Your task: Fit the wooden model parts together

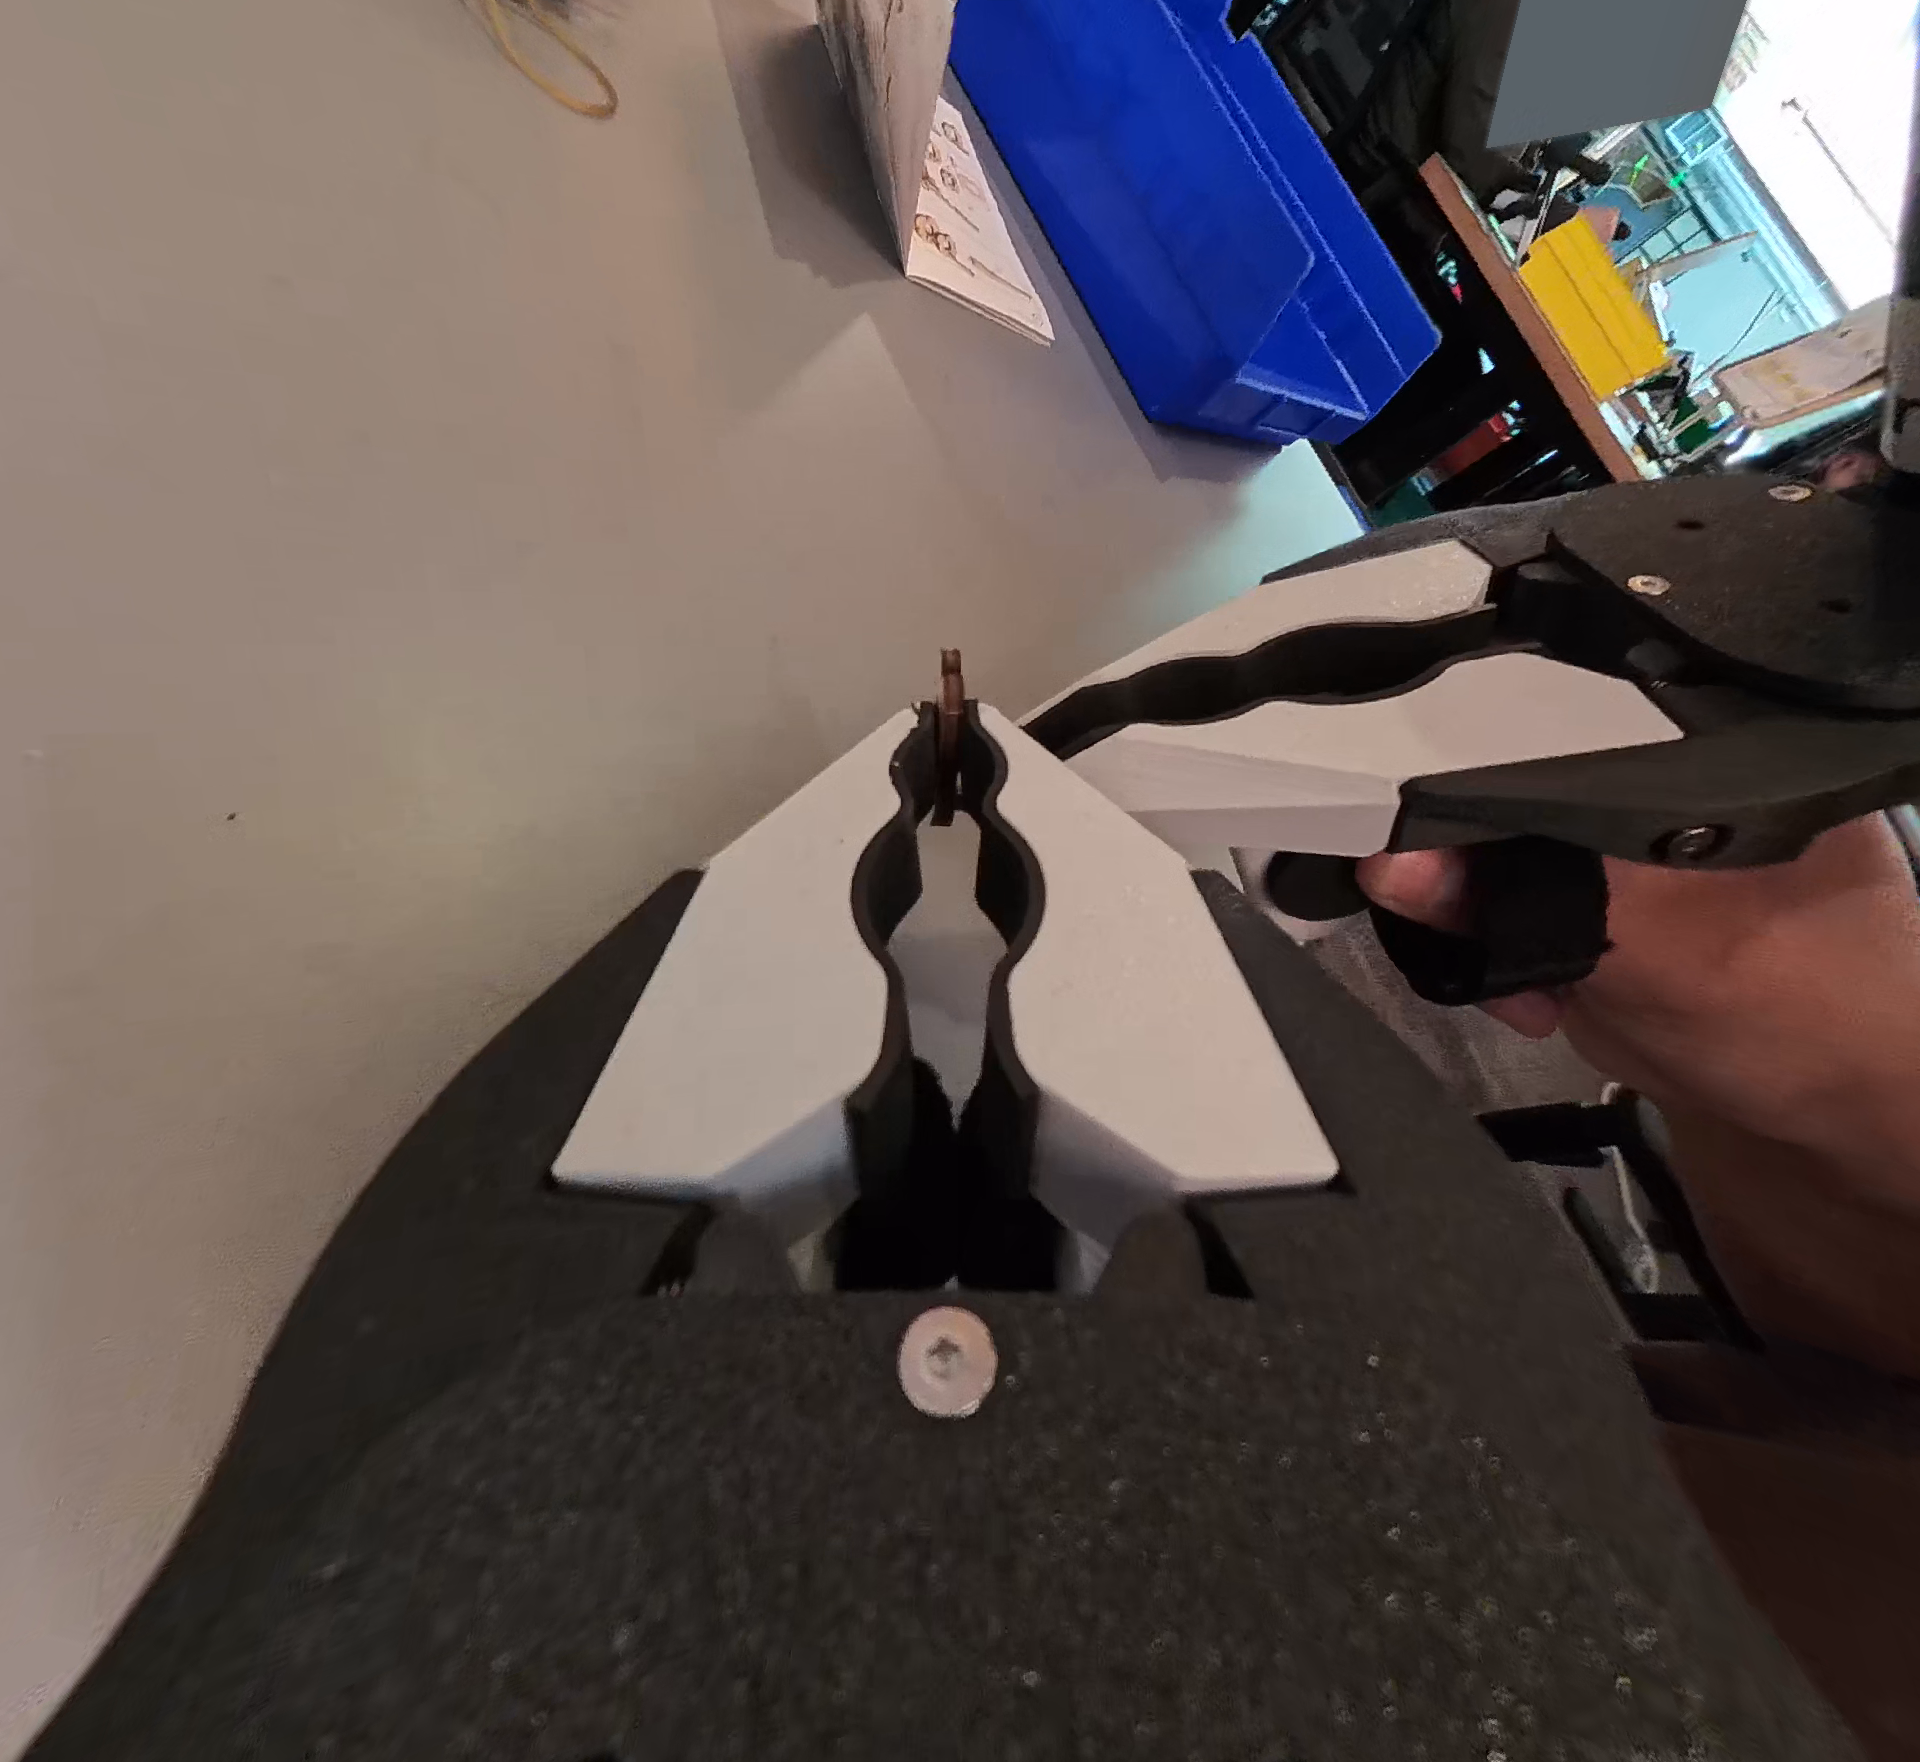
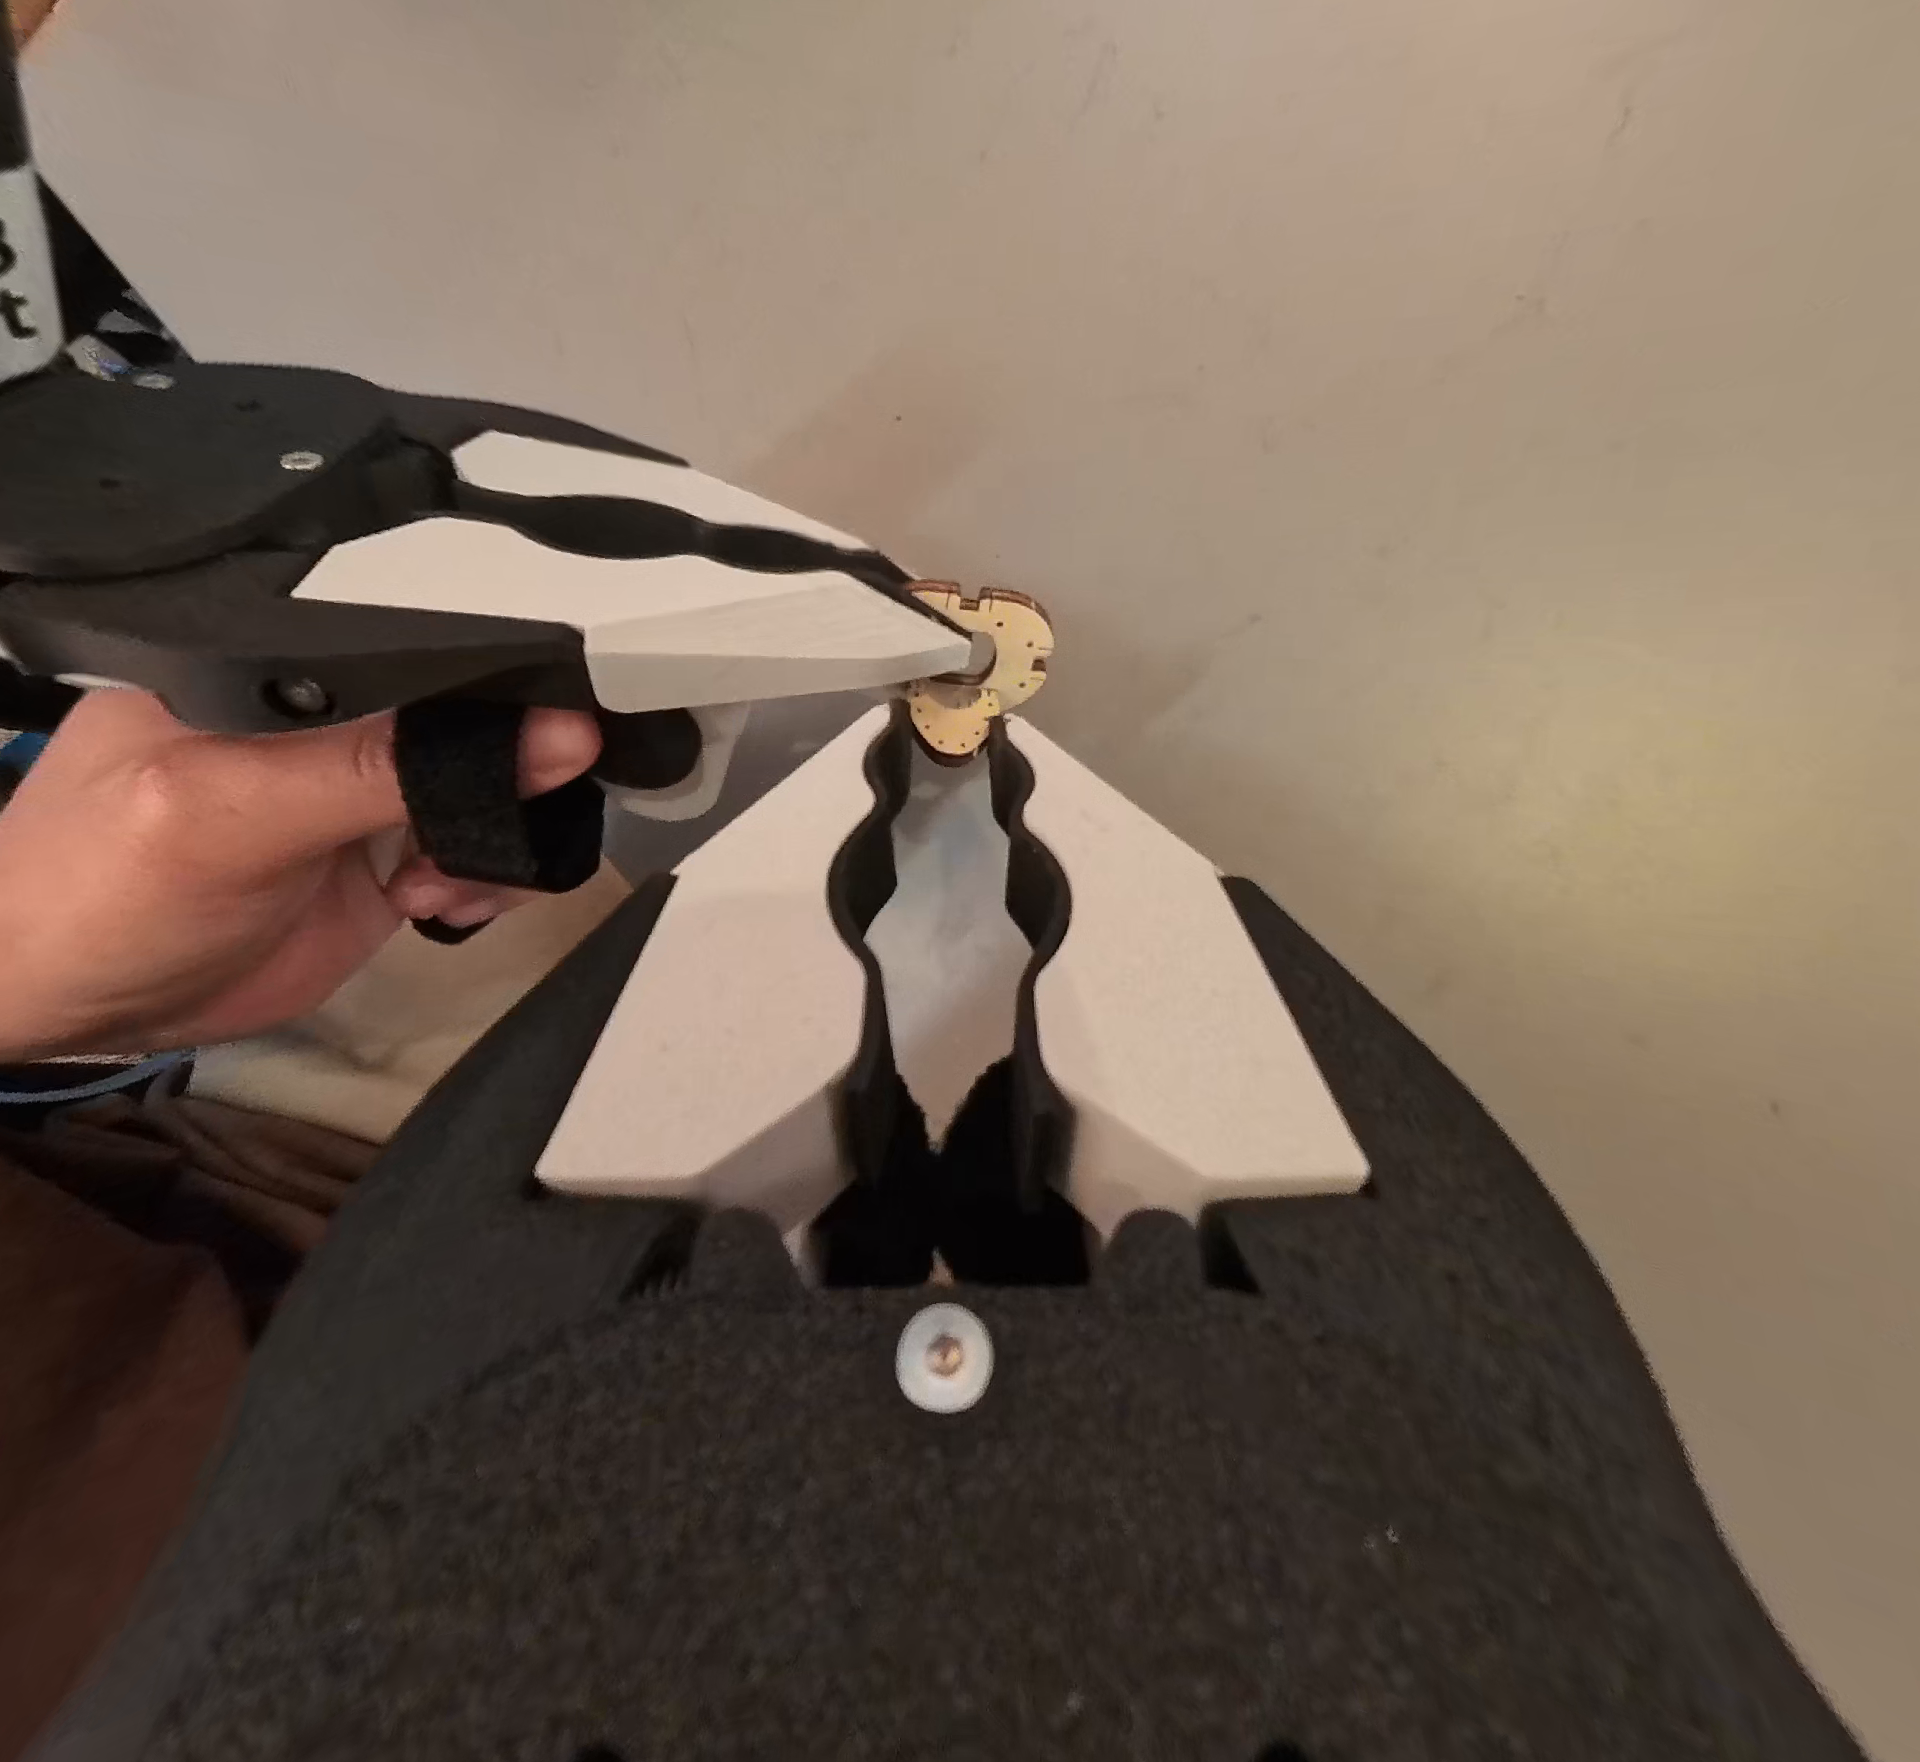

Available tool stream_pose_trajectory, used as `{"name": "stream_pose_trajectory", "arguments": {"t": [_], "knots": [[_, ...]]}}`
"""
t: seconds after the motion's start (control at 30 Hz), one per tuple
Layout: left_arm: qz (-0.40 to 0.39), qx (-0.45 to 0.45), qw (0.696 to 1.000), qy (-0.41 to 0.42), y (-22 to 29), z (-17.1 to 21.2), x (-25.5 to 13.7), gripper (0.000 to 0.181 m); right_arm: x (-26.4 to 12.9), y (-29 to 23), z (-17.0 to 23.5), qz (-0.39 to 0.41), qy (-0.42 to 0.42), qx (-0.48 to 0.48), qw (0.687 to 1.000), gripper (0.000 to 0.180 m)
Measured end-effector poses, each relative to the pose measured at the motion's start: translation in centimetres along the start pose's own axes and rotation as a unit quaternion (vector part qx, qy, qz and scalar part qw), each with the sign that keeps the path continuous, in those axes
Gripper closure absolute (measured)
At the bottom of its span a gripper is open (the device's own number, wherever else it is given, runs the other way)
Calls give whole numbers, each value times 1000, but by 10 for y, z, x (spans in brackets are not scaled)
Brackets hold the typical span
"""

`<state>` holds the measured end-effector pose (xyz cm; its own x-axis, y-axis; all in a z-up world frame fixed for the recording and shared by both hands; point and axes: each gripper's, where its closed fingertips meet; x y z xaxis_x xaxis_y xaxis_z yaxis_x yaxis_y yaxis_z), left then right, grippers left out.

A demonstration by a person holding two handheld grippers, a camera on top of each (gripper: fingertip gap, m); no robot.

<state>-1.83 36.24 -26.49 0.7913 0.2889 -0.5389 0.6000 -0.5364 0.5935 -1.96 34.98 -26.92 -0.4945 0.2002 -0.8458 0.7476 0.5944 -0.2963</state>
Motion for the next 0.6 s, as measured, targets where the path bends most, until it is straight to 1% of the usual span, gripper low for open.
{"name": "stream_pose_trajectory", "arguments": {"t": [0.03, 0.27, 0.47, 0.6], "knots": [[8, -10, 1000, 1, 0, 0, 0, 179, 0, 0, 0, 1, 1, 1, 1000, 166], [42, -54, 998, -6, -2, 4, 4, 180, 1, 2, -2, 2, -4, 8, 1000, 165], [88, -112, 990, -11, -3, 7, 6, 180, 2, 3, 0, 4, -10, 5, 1000, 165], [148, -184, 972, 1, -5, 6, 4, 180, 1, 1, -2, 13, 5, -7, 1000, 166]]}}
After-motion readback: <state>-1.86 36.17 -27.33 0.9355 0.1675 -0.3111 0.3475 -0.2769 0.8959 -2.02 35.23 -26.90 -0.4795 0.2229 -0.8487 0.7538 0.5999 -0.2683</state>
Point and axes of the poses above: each gripper's, where its closed fingertips meet, x out along the fingers, z out of its underside, y = z × x across the jaws, and after that the axes turned 14 degrees about -y, right-handed
